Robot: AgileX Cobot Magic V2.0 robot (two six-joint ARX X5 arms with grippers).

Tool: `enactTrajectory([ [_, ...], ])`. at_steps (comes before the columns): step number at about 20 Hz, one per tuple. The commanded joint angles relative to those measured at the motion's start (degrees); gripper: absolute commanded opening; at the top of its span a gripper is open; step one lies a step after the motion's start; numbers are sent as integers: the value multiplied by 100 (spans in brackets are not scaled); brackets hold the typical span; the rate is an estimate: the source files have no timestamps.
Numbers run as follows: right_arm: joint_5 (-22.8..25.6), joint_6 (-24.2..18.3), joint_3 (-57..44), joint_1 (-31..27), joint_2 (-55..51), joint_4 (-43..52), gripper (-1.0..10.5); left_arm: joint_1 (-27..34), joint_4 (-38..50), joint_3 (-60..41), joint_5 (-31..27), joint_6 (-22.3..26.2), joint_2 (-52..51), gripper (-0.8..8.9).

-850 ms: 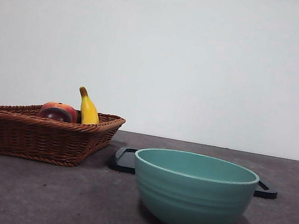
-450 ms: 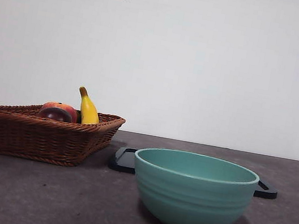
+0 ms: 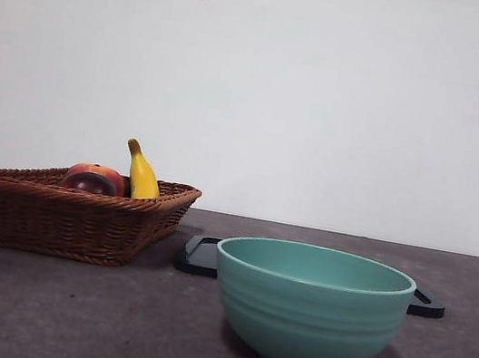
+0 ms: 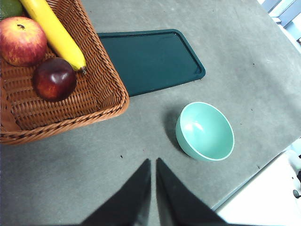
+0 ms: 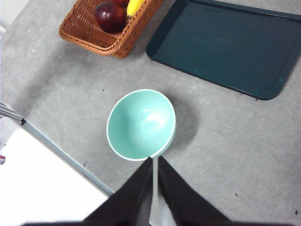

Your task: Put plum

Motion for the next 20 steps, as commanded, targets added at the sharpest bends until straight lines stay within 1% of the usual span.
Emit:
enactTrajectory([
  [1,-22,-98,105,22,26,39,45,-11,44,146,26,109,24,118],
  [4,-20,-68,105,22,26,39,326,-11,44,146,24,107,24,404],
  [5,-22,-63,105,22,26,39,371,-11,44,146,24,109,24,444],
  [8,-22,-59,105,22,26,42,378,-11,46,146,24,105,26,457],
  [10,-22,-55,105,22,26,39,378,-11,46,146,20,63,35,503],
  [13,-22,-37,105,22,26,39,378,-11,127,146,-35,57,79,500],
  [18,-24,-13,105,22,26,39,379,-35,671,151,-160,-192,424,496],
  [19,-24,-11,105,22,26,42,378,-66,822,151,-214,-197,542,495],
  [20,-22,-11,105,22,26,42,378,-120,966,170,-387,-197,710,495],
])
